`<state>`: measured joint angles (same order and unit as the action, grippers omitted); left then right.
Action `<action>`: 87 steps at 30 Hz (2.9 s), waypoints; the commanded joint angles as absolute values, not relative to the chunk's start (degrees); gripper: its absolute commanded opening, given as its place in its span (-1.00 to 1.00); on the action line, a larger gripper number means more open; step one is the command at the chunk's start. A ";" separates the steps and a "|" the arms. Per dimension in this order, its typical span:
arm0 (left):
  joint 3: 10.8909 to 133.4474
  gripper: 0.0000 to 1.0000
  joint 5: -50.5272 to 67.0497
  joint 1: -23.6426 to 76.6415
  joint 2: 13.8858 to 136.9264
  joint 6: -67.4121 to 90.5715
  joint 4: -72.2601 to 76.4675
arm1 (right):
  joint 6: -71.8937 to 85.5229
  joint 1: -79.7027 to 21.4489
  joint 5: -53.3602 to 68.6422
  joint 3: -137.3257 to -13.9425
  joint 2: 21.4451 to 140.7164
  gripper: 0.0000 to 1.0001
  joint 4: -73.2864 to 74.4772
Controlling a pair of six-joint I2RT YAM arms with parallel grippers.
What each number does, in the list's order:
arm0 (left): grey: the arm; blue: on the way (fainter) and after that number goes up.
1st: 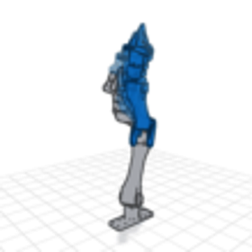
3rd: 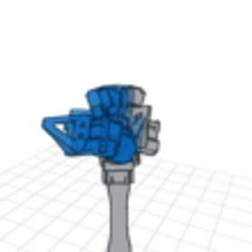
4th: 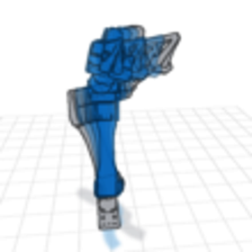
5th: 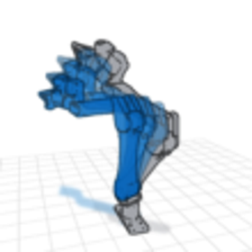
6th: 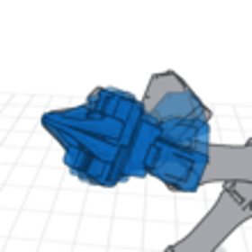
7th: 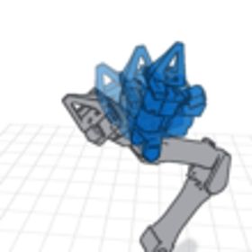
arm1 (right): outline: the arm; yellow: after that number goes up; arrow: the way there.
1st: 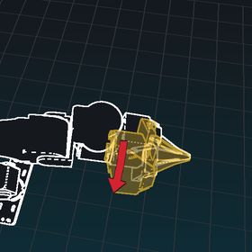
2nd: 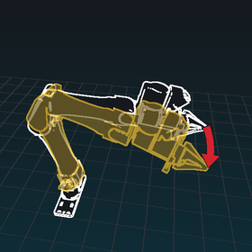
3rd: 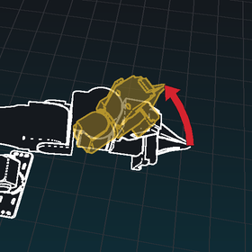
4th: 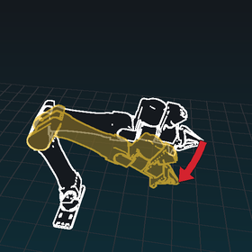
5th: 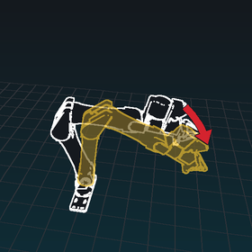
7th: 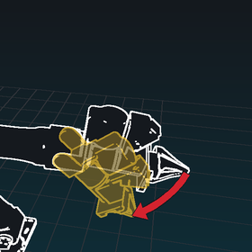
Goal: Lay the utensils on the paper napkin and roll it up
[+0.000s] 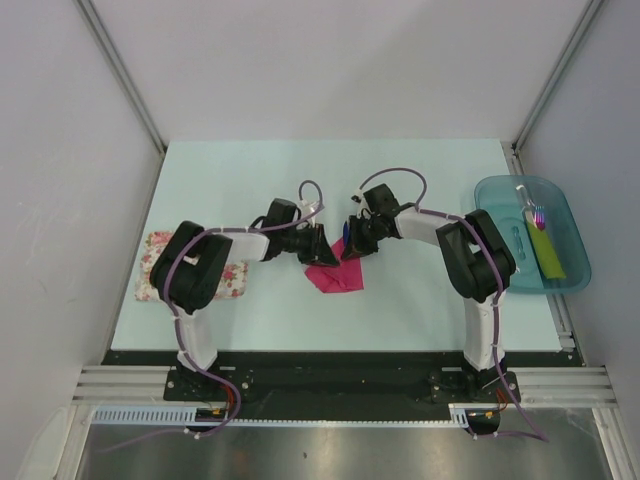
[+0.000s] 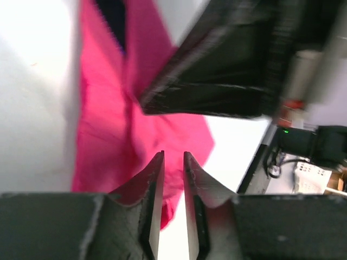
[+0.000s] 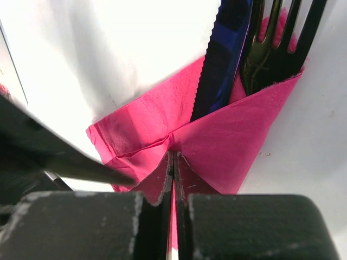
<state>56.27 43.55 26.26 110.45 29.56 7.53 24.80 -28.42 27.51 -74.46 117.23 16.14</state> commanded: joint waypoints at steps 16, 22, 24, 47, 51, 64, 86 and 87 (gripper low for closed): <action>53.52 -0.62 44.30 29.79 112.66 30.77 10.75 | 23.91 -28.39 24.78 -72.07 120.32 -1.00 16.17; 55.10 -0.85 41.66 29.71 115.84 26.55 4.23 | 23.20 -28.39 26.72 -72.86 118.04 -1.00 15.47; 55.55 -0.90 40.79 29.71 115.93 25.76 3.17 | 23.38 -28.39 28.03 -73.47 116.20 -1.00 15.38; 50.28 -0.53 44.63 28.13 106.45 26.89 9.91 | 20.30 -29.36 25.67 -72.60 120.49 -1.00 17.67; 46.94 -0.14 47.72 24.53 98.29 29.44 13.01 | 20.65 -29.36 25.14 -71.98 120.67 -1.00 17.49; 41.13 0.22 42.71 15.38 101.41 22.59 6.06 | 21.53 -29.36 25.49 -71.37 120.85 -1.00 17.14; 58.61 0.27 42.89 23.91 114.60 24.96 11.61 | 21.71 -29.27 25.75 -71.46 121.55 -1.00 16.88; 59.06 0.26 43.06 23.91 114.87 24.79 11.17 | 21.71 -29.27 25.75 -71.46 121.55 -1.00 16.88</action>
<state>55.02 47.64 24.08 112.64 28.84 15.57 23.40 -28.49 31.33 -73.25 117.43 15.57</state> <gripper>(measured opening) 0.630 0.009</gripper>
